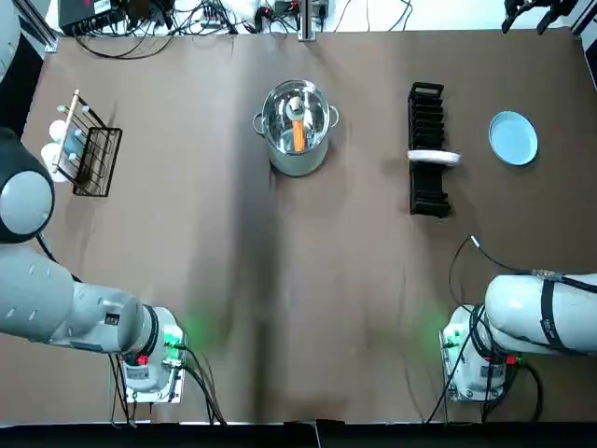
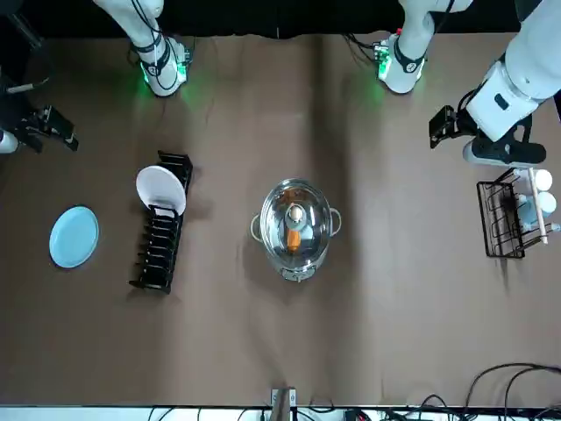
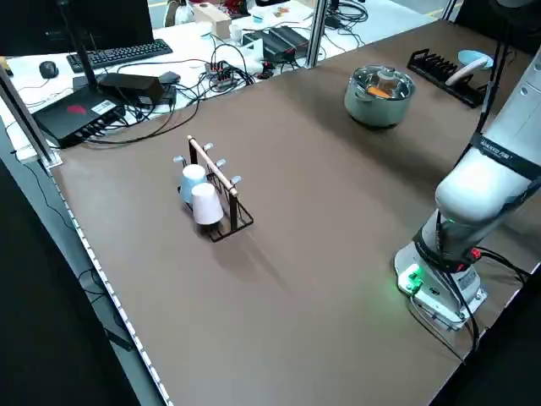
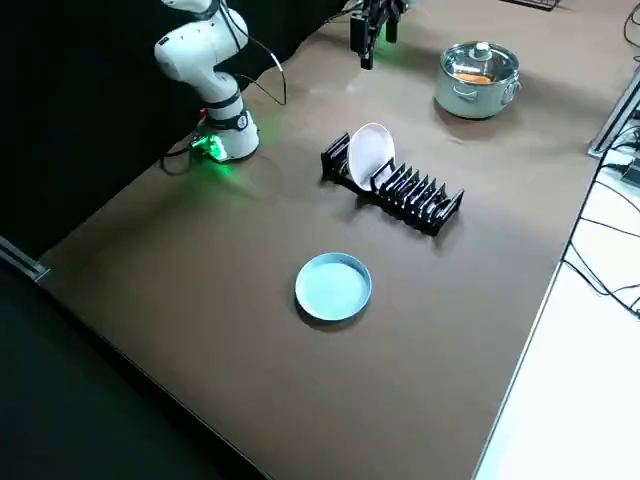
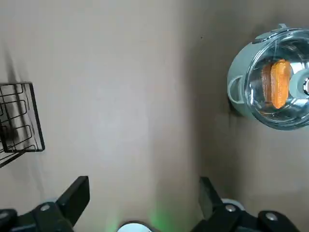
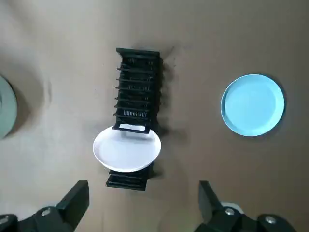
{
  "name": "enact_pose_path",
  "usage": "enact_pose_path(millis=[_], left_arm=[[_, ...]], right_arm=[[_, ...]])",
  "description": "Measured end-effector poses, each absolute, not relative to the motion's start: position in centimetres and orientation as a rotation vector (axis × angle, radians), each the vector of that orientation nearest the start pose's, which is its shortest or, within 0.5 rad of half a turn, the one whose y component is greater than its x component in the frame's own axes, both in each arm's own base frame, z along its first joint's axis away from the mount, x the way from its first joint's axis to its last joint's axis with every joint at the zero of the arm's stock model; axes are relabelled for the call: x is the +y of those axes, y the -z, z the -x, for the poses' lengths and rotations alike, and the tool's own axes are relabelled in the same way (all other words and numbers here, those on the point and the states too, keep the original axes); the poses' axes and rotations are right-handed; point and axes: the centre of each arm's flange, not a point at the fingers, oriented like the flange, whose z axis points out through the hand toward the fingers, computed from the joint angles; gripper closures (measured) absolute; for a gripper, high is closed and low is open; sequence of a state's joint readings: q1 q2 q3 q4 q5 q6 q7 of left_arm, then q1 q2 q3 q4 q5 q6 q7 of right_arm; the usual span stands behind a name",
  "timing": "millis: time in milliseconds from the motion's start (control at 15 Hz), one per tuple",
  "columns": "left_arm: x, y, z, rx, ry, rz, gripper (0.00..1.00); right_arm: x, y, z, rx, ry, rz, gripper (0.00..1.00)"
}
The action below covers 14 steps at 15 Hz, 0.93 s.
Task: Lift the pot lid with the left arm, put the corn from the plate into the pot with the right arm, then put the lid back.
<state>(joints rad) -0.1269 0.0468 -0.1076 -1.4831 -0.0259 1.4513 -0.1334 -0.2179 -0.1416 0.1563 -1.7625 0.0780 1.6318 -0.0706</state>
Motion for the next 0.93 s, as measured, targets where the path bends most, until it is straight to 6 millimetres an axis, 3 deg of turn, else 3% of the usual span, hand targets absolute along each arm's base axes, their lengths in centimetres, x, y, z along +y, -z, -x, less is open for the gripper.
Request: enact_pose_path(millis=[267, 667, 933], left_arm=[[-12.5, -62.2, -53.9, 0.155, -0.158, 3.145, 0.0], [-9.0, -62.5, -53.1, 0.21, -0.167, 3.144, 0.0], [-8.8, -62.4, -53.1, 0.215, -0.171, 3.145, 0.0]], right_arm=[[-2.0, -61.3, -51.4, 0.01, 0.017, 3.06, 0.0], [-2.0, -61.2, -51.3, 0.012, 0.008, 3.054, 0.0], [-2.1, -61.2, -51.3, 0.015, 0.008, 3.054, 0.0]])
